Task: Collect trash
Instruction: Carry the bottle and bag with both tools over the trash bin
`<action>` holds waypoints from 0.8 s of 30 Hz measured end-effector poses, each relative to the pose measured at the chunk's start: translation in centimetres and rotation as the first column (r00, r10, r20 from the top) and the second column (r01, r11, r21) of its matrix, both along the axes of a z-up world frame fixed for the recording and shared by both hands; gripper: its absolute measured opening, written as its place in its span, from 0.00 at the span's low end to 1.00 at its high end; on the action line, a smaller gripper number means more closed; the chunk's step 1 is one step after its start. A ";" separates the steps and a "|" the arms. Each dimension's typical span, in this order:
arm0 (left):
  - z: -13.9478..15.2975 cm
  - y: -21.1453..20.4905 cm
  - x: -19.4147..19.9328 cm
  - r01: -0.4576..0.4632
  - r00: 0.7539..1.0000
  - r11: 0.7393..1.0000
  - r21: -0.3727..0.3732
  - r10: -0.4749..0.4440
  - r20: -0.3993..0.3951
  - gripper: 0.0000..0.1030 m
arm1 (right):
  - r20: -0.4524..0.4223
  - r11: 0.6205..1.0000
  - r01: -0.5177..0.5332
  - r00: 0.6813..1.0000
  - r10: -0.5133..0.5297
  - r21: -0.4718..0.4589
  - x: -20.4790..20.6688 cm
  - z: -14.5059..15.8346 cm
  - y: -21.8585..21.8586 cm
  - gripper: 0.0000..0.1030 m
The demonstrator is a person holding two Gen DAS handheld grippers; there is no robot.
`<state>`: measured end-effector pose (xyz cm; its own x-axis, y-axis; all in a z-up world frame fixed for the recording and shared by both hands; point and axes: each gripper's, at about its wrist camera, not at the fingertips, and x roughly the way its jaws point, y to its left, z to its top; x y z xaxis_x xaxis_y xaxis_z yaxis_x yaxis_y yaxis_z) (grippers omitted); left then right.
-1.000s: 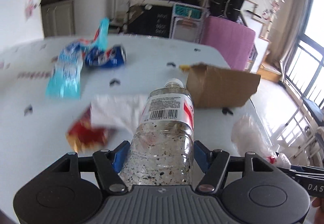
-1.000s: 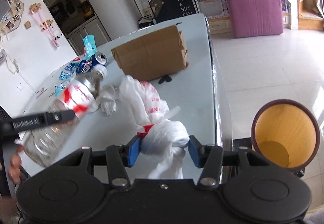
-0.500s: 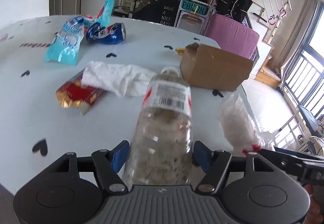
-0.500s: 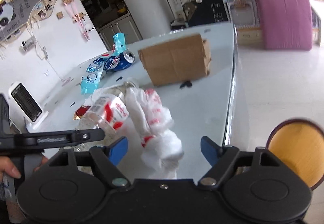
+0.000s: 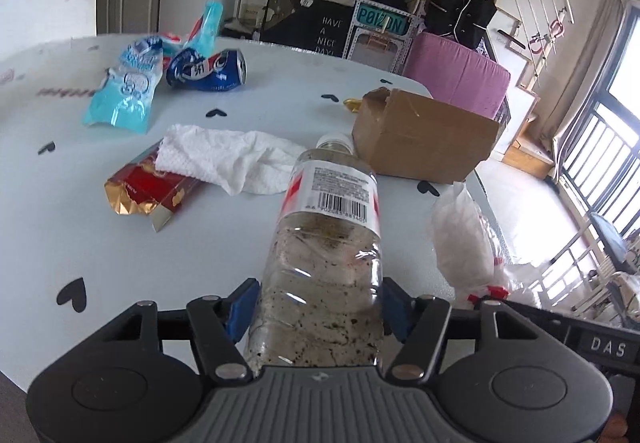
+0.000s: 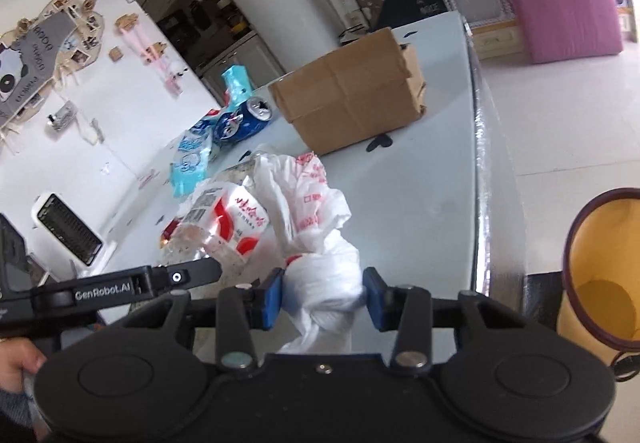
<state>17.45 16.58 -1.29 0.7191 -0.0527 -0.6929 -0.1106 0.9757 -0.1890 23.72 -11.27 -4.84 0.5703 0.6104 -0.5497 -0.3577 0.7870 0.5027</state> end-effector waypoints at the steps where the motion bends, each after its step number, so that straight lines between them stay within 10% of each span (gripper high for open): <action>1: 0.0 -0.2 -0.3 0.000 1.000 1.000 0.007 0.000 0.011 0.62 | 0.007 1.000 0.013 1.000 -0.013 -0.012 -0.2 0.1 0.1 0.41; 24: 5.6 -6.0 -5.3 0.026 0.971 0.999 0.023 -0.031 0.239 0.61 | 0.161 0.989 0.150 0.976 -0.146 -0.010 -4.3 5.0 -4.5 0.40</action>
